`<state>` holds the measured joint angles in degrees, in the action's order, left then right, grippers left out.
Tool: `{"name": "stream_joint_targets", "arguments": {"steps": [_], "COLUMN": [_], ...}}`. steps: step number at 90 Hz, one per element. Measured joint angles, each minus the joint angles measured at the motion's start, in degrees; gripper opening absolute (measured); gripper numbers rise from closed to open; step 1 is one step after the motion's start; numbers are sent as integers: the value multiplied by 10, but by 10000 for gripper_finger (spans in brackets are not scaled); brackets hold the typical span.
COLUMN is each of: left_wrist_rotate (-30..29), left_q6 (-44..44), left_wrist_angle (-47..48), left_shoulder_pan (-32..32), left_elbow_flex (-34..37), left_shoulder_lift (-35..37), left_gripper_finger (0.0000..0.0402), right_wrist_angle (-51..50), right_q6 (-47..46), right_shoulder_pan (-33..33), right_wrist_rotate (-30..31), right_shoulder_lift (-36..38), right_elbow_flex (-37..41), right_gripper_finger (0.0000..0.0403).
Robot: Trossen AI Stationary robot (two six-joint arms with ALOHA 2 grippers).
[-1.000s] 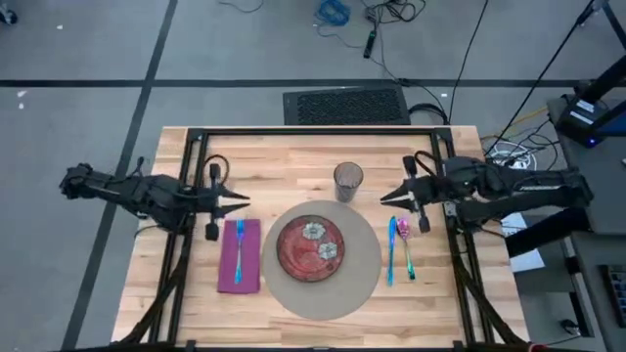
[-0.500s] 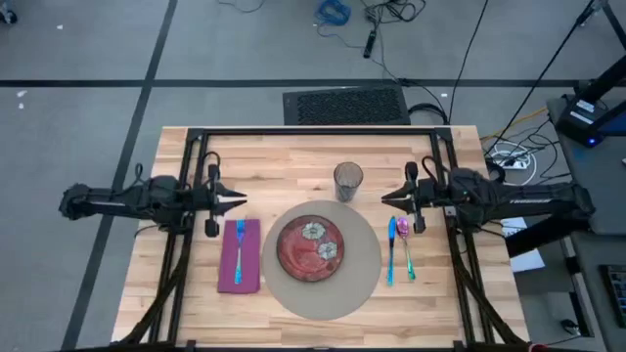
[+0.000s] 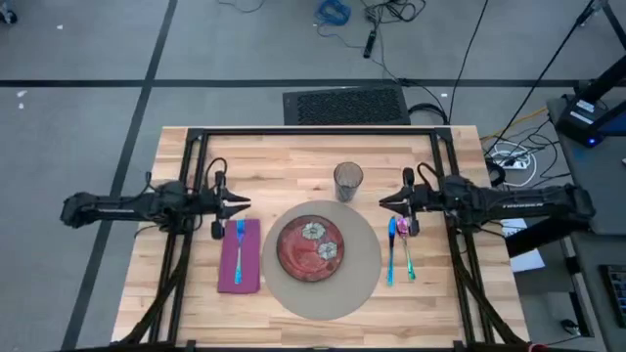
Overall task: Set table place
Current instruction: Return to Home Position
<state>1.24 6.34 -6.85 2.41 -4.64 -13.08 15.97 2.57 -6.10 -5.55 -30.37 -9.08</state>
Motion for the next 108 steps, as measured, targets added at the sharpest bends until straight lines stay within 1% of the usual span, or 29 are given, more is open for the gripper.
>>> {"name": "stream_joint_targets", "arguments": {"steps": [11, 16, 25, 35, 44, 58, 65, 73, 85, 96, 108], "left_wrist_rotate": [3, 6, 27, 51, 61, 61, 72, 78, 50, 47, 47], "left_q6": [1, 1, 0, 0, 13, 15, 3, 1, 2, 4, 4], "left_wrist_angle": [-28, -42, -62, -80, -90, -70, -54, -53, -52, -52, -51], "left_shoulder_pan": [13, 21, 42, 68, 91, 116, 119, 119, 119, 119, 119], "left_elbow_flex": [19, 31, 42, 42, 42, 42, 42, 42, 42, 42, 42], "left_shoulder_lift": [0, 0, 0, 0, 0, 0, 0, 0, 0, 0, 0], "left_gripper_finger": [50, 50, 50, 50, 50, 50, 50, 50, 50, 50, 50], "right_wrist_angle": [23, 60, 158, 169, 180, 147, 127, 130, 156, 204, 232], "right_q6": [8, 14, 30, 56, 72, 67, 72, 88, 101, 105, 103], "right_shoulder_pan": [-16, -24, -37, -58, -85, -139, -160, -179, -198, -198, -199], "right_wrist_rotate": [0, -5, -7, -19, -35, -36, -62, -83, -82, -103, -92], "right_shoulder_lift": [0, 0, 0, 1, 3, 5, 5, 9, 16, 27, 36], "right_elbow_flex": [26, 45, 85, 84, 84, 83, 83, 83, 83, 83, 83], "right_gripper_finger": [25, 25, 25, 25, 25, 25, 25, 25, 25, 25, 25]}}
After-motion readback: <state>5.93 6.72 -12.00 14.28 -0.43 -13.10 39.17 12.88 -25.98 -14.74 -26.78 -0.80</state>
